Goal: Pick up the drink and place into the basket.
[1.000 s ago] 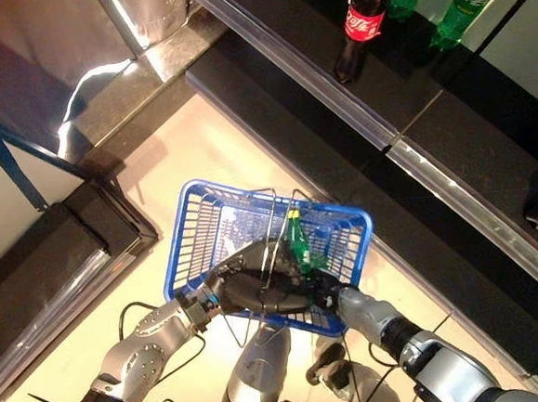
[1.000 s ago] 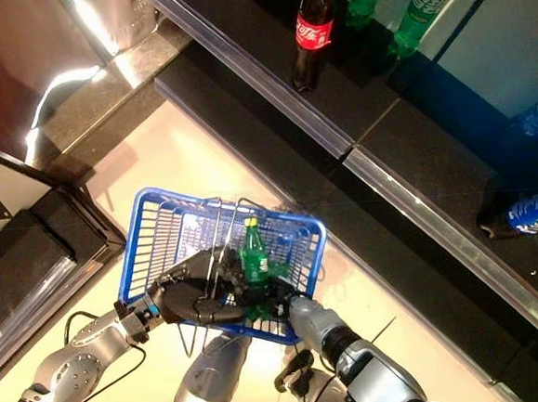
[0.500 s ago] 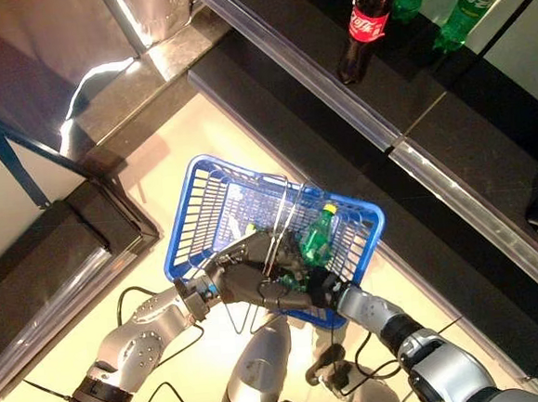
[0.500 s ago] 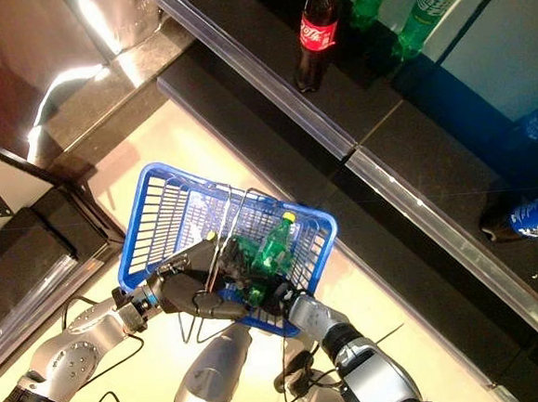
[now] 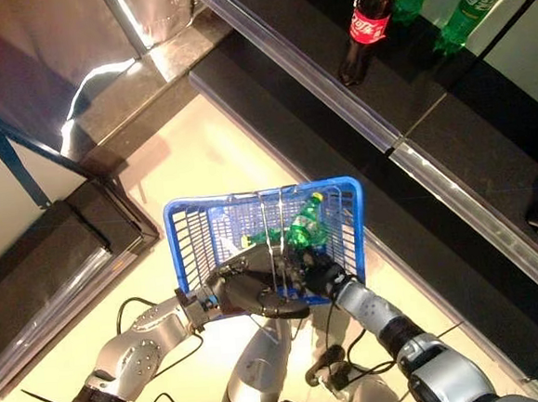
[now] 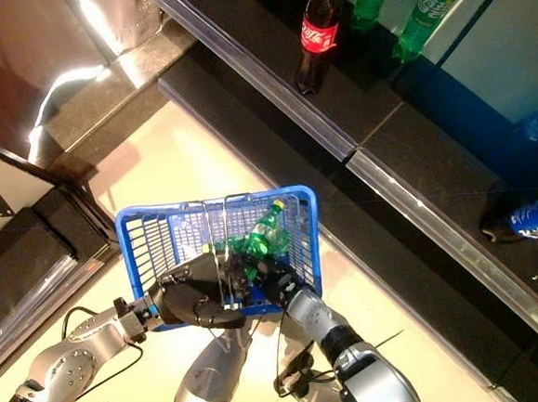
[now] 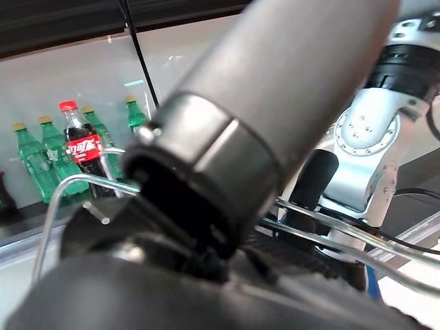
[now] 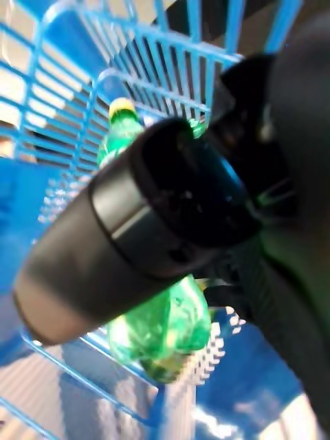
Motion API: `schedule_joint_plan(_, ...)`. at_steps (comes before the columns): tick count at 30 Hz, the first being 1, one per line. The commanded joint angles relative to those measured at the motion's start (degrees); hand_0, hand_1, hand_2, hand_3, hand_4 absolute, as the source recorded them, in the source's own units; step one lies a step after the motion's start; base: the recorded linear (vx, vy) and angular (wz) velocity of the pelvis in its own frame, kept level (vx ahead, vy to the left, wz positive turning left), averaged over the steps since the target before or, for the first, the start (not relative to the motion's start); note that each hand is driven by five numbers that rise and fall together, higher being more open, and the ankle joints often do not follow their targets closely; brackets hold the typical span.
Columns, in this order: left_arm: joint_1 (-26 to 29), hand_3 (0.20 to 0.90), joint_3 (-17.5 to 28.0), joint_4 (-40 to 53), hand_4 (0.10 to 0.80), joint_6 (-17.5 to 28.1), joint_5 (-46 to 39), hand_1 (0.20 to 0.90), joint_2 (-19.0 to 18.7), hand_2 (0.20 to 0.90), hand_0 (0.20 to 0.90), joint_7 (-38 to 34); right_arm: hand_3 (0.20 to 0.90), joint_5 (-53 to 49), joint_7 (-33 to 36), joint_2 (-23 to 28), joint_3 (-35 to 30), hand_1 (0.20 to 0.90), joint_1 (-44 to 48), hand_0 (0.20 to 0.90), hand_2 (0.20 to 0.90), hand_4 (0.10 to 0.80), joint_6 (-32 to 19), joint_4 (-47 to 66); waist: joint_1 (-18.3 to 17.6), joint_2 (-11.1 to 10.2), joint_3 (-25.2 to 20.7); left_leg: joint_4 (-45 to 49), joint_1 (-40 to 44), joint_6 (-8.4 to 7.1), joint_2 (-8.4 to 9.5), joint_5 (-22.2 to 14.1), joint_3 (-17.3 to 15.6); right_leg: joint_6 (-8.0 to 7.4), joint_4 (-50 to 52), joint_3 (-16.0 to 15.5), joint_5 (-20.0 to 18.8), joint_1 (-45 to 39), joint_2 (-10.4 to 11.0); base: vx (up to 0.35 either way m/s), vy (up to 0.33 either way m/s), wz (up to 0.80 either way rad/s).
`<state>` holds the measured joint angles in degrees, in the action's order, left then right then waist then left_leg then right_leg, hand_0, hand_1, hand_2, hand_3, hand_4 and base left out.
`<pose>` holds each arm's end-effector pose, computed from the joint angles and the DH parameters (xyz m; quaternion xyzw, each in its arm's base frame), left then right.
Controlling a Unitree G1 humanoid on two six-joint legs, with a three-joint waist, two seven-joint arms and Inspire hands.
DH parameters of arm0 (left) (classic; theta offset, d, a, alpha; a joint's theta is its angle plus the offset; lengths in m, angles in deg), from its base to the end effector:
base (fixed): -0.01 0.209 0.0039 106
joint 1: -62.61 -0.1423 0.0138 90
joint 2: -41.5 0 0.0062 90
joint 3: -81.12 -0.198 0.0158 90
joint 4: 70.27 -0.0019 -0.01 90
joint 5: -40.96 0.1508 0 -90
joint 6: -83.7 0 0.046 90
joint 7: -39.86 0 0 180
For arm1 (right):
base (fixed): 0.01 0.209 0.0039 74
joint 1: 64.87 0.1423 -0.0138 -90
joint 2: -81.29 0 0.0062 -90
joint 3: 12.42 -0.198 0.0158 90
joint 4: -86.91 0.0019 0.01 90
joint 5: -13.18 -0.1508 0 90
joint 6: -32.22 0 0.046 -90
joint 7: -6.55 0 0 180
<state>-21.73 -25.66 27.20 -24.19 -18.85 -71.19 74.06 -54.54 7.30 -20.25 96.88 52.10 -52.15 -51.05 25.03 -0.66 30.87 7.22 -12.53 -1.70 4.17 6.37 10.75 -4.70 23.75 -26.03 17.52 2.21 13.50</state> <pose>0.2230 0.2030 0.0664 -0.1989 0.1220 -0.4641 0.8545 0.2788 -0.0995 -0.0257 0.3973 0.2949 0.0494 0.8676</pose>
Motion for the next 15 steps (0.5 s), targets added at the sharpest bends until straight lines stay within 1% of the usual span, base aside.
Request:
schedule_joint_plan(1,3.18,0.200,6.03,22.78,0.100,10.79,-12.11,0.300,11.35,0.300,0.300,12.21,0.900,-2.00,-0.10,-0.68,1.60,0.900,-0.34,0.900,0.900,0.800,-5.93,10.35,-1.87,1.85,-7.21,3.61,1.54,1.15,-0.96,-4.08,-0.51,-0.17,-2.74,0.55,-12.11,-0.27,1.49,0.038,-0.032,-0.09)
schedule_joint_plan(4,1.85,0.200,6.95,22.16,0.100,11.03,-11.72,0.300,11.84,0.300,0.300,12.36,0.900,-0.99,0.37,-0.11,2.58,0.900,-3.16,0.900,0.900,0.800,-6.91,14.96,-2.40,1.36,-7.30,3.70,1.75,1.02,-1.38,-4.19,-0.98,-0.18,-2.69,0.79,-12.09,-0.35,1.37,0.037,-0.020,-0.12)
schedule_joint_plan(7,-0.38,0.200,8.09,21.51,0.100,11.91,-11.42,0.300,12.45,0.300,0.300,12.01,0.900,0.97,0.06,0.91,2.66,0.900,-7.60,0.900,0.900,0.800,-7.70,21.84,-3.32,0.74,-7.37,3.97,2.04,1.00,-1.87,-4.36,-1.84,-0.23,-2.62,1.23,-11.98,-0.57,1.23,0.066,-0.010,-0.04)
schedule_joint_plan(9,-2.05,0.200,9.27,20.93,0.100,12.17,-11.88,0.300,13.09,0.300,0.300,11.77,0.900,2.80,-0.88,1.71,2.39,0.900,-11.27,0.900,0.900,0.800,-8.19,26.08,-4.01,0.38,-7.52,4.05,2.30,0.97,-2.21,-4.45,-2.49,-0.34,-2.73,1.47,-11.90,-0.89,1.18,0.066,0.001,-0.05)
schedule_joint_plan(11,-2.96,0.200,9.94,20.67,0.100,12.51,-12.16,0.300,13.39,0.300,0.300,11.60,0.900,3.82,-1.25,2.09,2.24,0.900,-12.95,0.900,0.900,0.800,-8.42,28.36,-4.35,0.13,-7.62,4.08,2.32,1.02,-2.32,-4.50,-2.78,-0.41,-2.68,1.67,-11.85,-0.83,1.15,0.041,0.001,-0.14)
schedule_joint_plan(12,-4.12,0.200,10.97,20.14,0.100,13.33,-12.61,0.300,13.75,0.300,0.300,11.55,0.900,5.16,-2.27,2.65,1.85,0.900,-16.28,0.900,0.900,0.800,-8.81,31.88,-4.99,-0.25,-7.63,4.22,2.30,1.04,-2.51,-4.53,-3.25,-0.57,-2.64,1.99,-11.83,-0.78,1.09,0.033,0.001,-0.11)
schedule_joint_plan(13,-4.42,0.200,11.19,20.05,0.100,13.40,-12.64,0.300,13.83,0.300,0.300,11.68,0.900,5.34,-2.48,2.85,1.76,0.900,-17.02,0.900,0.900,0.800,-8.77,32.64,-5.11,-0.34,-7.69,4.23,2.31,1.05,-2.55,-4.55,-3.35,-0.59,-2.65,2.06,-11.82,-0.78,1.08,-0.015,0.031,-0.12)
schedule_joint_plan(14,-5.55,0.200,12.18,19.72,0.100,14.28,-13.22,0.300,14.11,0.300,0.300,12.24,0.900,5.98,-3.94,4.05,0.92,0.900,-19.86,0.900,0.900,0.800,-9.56,35.32,-5.78,-0.45,-7.74,4.18,1.70,1.34,-2.81,-3.37,-3.84,-0.18,-3.19,1.64,-12.95,-0.46,0.93,0.030,-0.001,-0.07)
schedule_joint_plan(15,-5.91,0.200,12.53,19.60,0.100,14.53,-13.30,0.300,14.17,0.300,0.300,12.32,0.900,6.16,-4.25,4.23,0.69,0.900,-20.63,0.900,0.900,0.800,-9.49,36.00,-5.93,-0.82,-7.77,4.38,2.30,1.07,-2.86,-4.65,-3.93,-0.72,-2.80,2.36,-11.86,-0.80,0.90,-0.027,0.027,-0.12)
